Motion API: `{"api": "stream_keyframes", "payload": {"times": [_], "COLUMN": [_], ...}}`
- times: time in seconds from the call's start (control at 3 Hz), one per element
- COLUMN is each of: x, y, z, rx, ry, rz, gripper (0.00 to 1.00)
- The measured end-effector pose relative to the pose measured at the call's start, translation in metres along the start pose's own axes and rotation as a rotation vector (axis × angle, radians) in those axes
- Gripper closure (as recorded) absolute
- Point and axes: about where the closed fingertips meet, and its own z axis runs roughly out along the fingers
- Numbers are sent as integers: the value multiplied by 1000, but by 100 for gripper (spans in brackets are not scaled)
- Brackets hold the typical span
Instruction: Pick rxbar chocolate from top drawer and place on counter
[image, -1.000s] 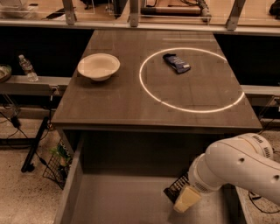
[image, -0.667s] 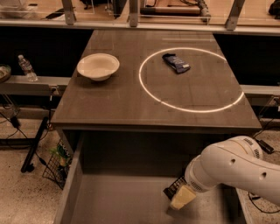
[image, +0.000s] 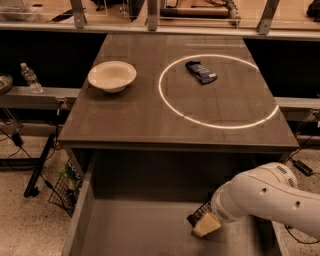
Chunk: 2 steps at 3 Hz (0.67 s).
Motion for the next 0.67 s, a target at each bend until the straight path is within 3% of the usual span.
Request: {"api": "stream_keyframes", "payload": {"times": [0.67], "x": [-5], "y": [-5], "z": [-28], "rx": [67], "ry": [-54], "rz": [17], "gripper": [64]}}
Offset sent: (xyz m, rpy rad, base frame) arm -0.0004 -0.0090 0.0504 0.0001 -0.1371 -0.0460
